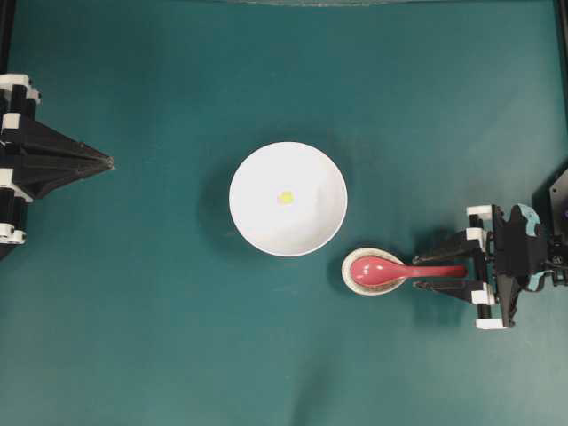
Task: Scoop the yellow hexagonal prism block from the bowl with a spoon using the right arm.
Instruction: 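Close the right gripper on the pink spoon handle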
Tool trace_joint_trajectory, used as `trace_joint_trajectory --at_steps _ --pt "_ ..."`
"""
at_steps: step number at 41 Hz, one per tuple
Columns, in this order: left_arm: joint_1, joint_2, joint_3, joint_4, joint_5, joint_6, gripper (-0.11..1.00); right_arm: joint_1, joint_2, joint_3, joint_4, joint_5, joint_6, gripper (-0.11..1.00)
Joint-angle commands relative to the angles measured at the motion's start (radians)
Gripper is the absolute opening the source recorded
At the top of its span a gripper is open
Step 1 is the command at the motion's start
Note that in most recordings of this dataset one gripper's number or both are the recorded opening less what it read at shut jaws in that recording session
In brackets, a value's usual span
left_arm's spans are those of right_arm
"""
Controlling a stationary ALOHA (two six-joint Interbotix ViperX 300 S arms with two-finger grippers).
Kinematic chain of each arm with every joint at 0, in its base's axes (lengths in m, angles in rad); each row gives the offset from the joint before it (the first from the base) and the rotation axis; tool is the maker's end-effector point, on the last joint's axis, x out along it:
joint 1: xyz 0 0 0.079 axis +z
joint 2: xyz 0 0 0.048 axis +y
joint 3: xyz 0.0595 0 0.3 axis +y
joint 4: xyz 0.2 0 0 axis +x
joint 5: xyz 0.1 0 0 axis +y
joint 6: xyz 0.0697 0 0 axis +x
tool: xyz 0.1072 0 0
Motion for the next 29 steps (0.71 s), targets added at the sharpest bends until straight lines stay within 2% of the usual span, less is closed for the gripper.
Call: trace_joint_trajectory --at_steps 1,11,15,19,29 --pt "0.002 0.009 -0.02 0.003 -0.009 -0.002 0.0 0.005 -0.009 -0.008 0.002 -0.005 0.002 0.47" --pt "0.002 0.009 -0.02 0.003 -0.011 -0.002 0.0 0.002 -0.009 -0.009 0.002 -0.005 0.002 0.45" --pt "0.002 0.009 -0.02 0.003 -0.011 -0.002 0.0 0.002 -0.009 -0.009 0.002 -0.005 0.002 0.37" --pt "0.002 0.008 -0.02 0.003 -0.011 -0.002 0.0 0.003 -0.009 -0.011 0.002 -0.005 0.003 0.24" --pt "0.002 0.008 -0.02 0.003 -0.008 -0.002 0.0 -0.005 -0.025 -0.011 0.002 -0.005 0.003 0.24"
